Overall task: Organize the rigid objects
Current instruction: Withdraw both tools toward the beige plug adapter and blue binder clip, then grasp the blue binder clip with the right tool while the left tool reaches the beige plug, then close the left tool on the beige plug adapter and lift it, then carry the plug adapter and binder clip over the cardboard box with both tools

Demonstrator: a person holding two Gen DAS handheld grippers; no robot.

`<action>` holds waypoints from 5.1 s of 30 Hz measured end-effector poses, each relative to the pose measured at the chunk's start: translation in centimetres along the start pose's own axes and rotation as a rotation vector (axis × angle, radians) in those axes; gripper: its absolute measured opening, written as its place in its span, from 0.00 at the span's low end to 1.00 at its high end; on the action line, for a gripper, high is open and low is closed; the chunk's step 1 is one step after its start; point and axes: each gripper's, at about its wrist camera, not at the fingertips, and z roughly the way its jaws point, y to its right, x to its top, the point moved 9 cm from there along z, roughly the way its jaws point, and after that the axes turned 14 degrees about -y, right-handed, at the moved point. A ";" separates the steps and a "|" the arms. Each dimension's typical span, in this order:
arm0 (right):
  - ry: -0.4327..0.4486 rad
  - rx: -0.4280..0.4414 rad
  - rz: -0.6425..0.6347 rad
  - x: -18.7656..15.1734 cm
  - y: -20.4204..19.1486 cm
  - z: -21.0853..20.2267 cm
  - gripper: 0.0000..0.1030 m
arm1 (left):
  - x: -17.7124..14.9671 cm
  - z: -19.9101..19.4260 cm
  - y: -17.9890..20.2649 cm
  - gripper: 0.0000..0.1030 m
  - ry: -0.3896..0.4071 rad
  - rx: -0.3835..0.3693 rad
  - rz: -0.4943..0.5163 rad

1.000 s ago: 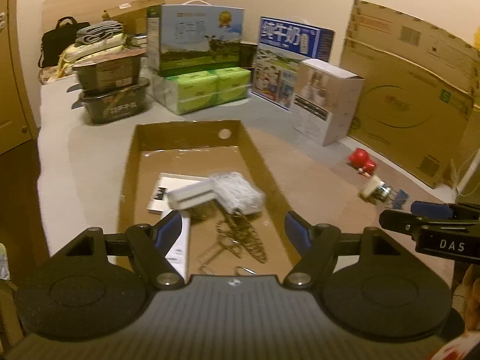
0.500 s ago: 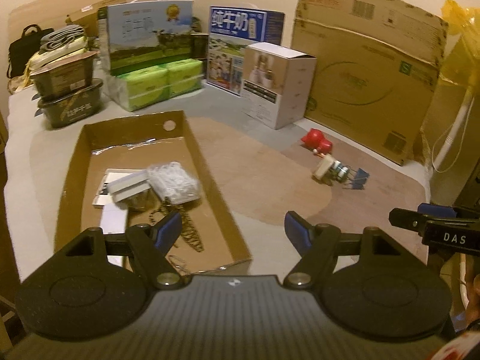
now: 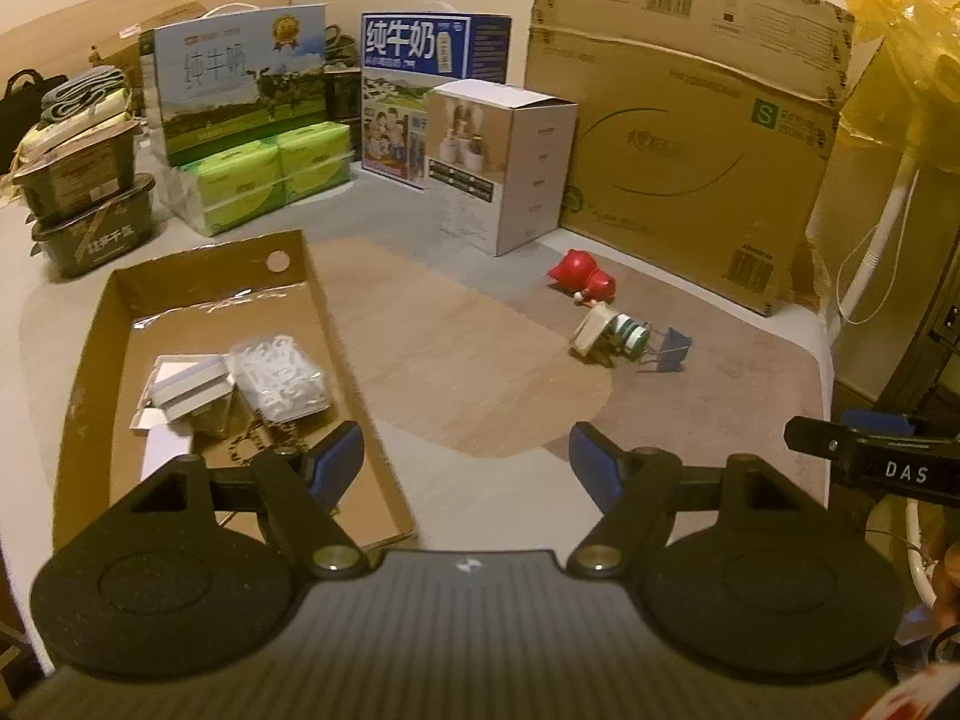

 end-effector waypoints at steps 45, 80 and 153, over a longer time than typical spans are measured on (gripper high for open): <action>-0.025 0.125 -0.323 7.4 4.1 14.5 0.62 | 9.1 17.6 9.2 0.69 -0.137 -0.033 0.219; 0.021 0.081 -0.167 9.1 6.0 14.4 0.20 | 10.8 22.2 10.6 0.32 -0.155 -0.114 0.185; 0.039 0.269 -0.334 2.8 -15.8 1.1 0.20 | -0.5 -2.3 -7.2 0.17 0.006 0.019 -0.110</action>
